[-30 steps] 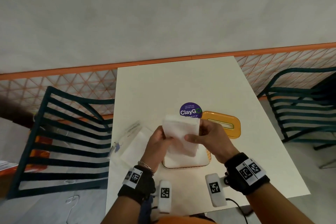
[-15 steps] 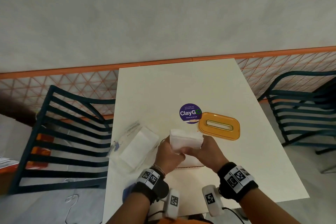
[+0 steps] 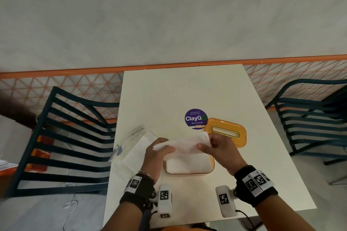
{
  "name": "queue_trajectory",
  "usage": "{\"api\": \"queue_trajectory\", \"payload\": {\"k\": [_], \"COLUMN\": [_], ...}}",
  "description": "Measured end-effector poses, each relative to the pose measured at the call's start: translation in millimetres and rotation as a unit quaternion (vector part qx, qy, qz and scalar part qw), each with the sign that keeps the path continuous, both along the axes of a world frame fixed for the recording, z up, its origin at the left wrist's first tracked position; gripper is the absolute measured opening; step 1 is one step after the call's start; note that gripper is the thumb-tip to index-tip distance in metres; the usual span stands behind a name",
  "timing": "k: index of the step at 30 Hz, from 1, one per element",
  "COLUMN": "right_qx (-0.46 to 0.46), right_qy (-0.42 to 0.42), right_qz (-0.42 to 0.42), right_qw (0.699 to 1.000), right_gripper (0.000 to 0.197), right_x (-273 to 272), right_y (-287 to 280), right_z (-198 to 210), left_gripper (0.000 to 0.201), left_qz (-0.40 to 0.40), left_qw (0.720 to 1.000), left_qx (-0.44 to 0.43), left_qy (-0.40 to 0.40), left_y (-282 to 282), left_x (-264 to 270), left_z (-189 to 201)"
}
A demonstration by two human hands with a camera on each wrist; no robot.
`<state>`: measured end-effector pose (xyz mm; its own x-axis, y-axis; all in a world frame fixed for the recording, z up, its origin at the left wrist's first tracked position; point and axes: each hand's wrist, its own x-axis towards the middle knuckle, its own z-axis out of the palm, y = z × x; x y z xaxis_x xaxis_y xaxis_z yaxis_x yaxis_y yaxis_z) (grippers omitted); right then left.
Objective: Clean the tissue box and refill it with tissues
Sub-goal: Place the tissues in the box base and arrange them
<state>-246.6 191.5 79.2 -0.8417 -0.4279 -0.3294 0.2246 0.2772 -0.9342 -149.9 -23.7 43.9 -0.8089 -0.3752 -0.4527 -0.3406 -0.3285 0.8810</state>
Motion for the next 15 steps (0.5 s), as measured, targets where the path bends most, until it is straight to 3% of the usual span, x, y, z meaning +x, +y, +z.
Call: {"api": "queue_trajectory", "payload": {"k": [3, 6, 11, 15], "right_qx": [0.069, 0.105, 0.110, 0.064], "right_qy": [0.051, 0.060, 0.043, 0.031], "right_qz": [0.014, 0.012, -0.006, -0.039], "right_qw": [0.996, 0.993, 0.993, 0.997], "right_gripper": [0.024, 0.030, 0.040, 0.038], "right_x": [7, 10, 14, 16], "right_y": [3, 6, 6, -3], "right_z": [-20, -37, -50, -50], "left_gripper": [0.018, 0.022, 0.037, 0.044], "left_qz": [0.001, -0.032, -0.006, 0.008], "left_qw": [0.998, 0.990, 0.984, 0.984], "left_qx": [-0.060, -0.129, -0.165, -0.167], "left_qy": [-0.020, -0.037, -0.063, -0.055], "left_y": [11, 23, 31, 41], "left_x": [-3, -1, 2, -5], "left_z": [3, -4, -13, -9]}}
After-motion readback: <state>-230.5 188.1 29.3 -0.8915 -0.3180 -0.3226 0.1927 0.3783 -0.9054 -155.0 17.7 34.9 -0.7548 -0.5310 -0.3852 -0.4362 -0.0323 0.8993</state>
